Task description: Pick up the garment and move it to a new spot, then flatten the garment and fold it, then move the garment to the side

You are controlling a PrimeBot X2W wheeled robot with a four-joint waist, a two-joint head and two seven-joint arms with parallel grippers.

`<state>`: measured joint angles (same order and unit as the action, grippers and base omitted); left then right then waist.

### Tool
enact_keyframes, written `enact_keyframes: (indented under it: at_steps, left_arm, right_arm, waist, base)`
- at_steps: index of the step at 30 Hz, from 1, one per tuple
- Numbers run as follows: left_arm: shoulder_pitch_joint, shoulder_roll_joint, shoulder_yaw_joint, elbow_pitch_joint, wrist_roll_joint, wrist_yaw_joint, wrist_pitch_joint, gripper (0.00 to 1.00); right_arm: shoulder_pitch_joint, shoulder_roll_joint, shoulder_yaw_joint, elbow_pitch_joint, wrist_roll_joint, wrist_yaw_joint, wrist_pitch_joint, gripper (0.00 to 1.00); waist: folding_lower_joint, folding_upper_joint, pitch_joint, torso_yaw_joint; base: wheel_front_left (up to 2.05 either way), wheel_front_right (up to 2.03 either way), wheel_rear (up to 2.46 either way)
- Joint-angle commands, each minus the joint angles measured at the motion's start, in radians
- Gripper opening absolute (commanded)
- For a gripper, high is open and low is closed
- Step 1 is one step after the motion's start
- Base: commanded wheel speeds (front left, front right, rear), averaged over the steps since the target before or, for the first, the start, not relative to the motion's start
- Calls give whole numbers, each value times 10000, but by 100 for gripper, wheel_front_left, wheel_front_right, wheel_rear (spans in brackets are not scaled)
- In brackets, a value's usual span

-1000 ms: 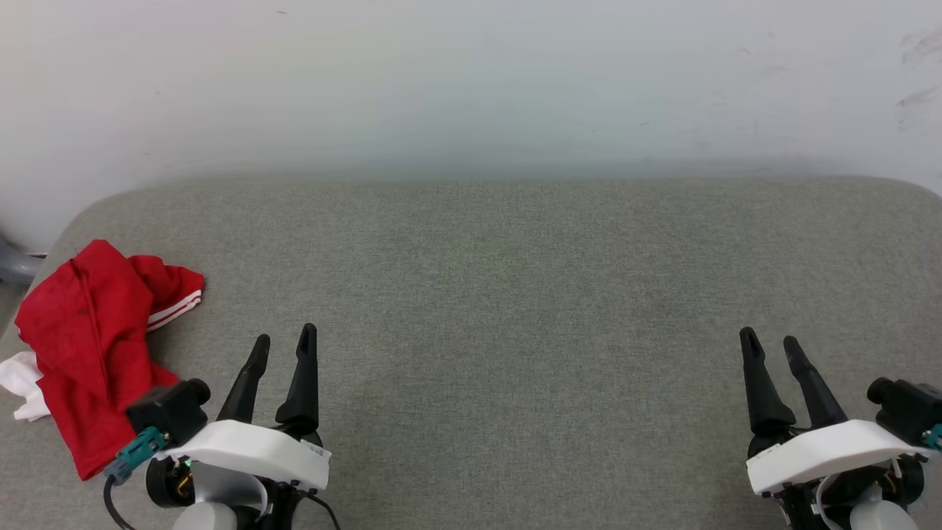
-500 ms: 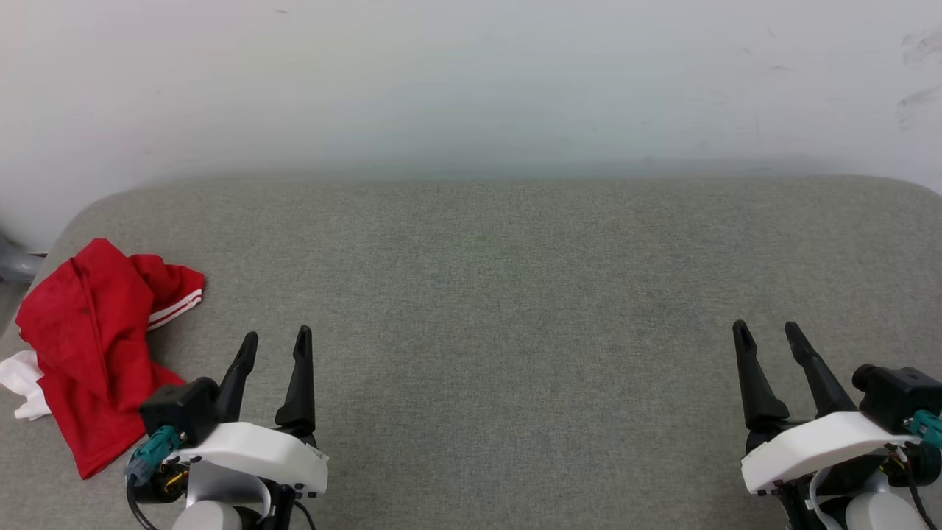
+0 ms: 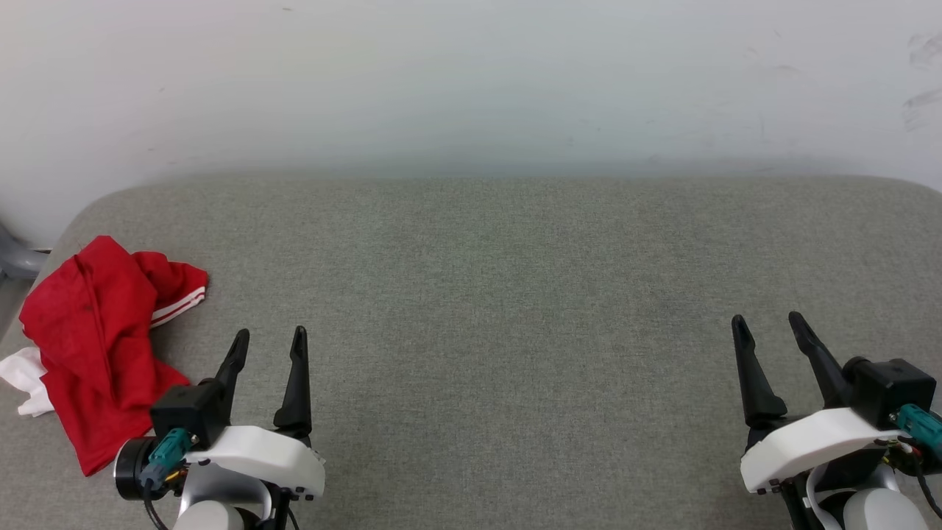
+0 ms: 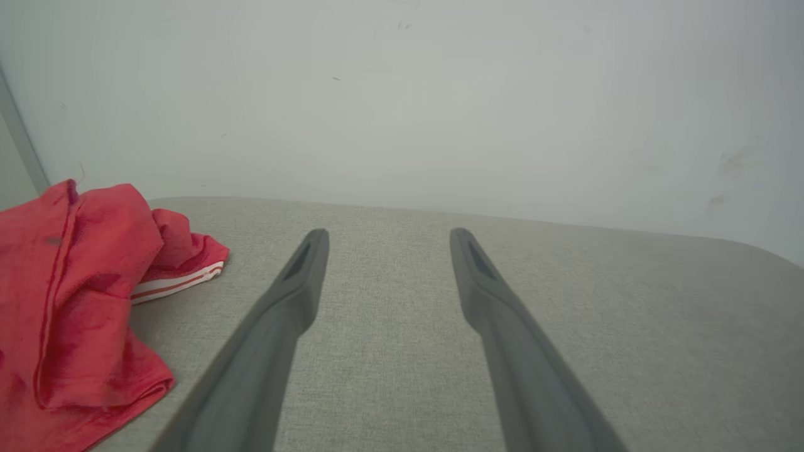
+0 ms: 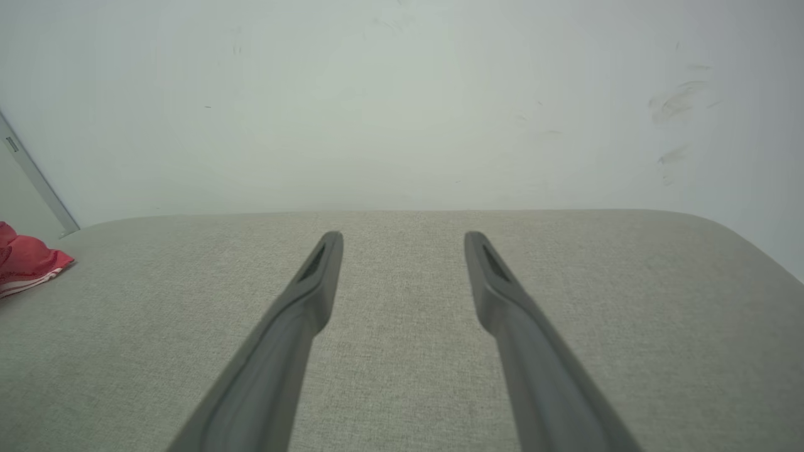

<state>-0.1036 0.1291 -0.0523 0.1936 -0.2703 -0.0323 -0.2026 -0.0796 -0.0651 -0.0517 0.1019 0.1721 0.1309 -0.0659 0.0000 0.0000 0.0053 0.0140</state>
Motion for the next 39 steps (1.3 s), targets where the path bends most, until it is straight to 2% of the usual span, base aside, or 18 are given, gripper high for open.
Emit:
enact_keyframes:
  at_steps: [1, 31, 39]
  left_arm:
    - [-83, 63, -1, -37, 224, 14, -81, 100]
    - [-198, -442, 586, 498, 1674, -616, -653, 100]
    - [-278, -598, 805, 587, 1424, -720, -631, 100]
  right_arm:
    - [25, 19, -18, -113, -231, -2, -2, 100]
    - [263, 163, -188, -499, -1795, -3, -53, 100]
    - [244, 163, -128, -518, -1496, -5, -57, 100]
  waist:
    - [0, 0, 1, 3]
    - [0, 0, 19, 114]
    - [0, 0, 53, 429]
  base:
    - [0, 0, 0]
    - [0, 0, 0]
    - [0, 0, 0]
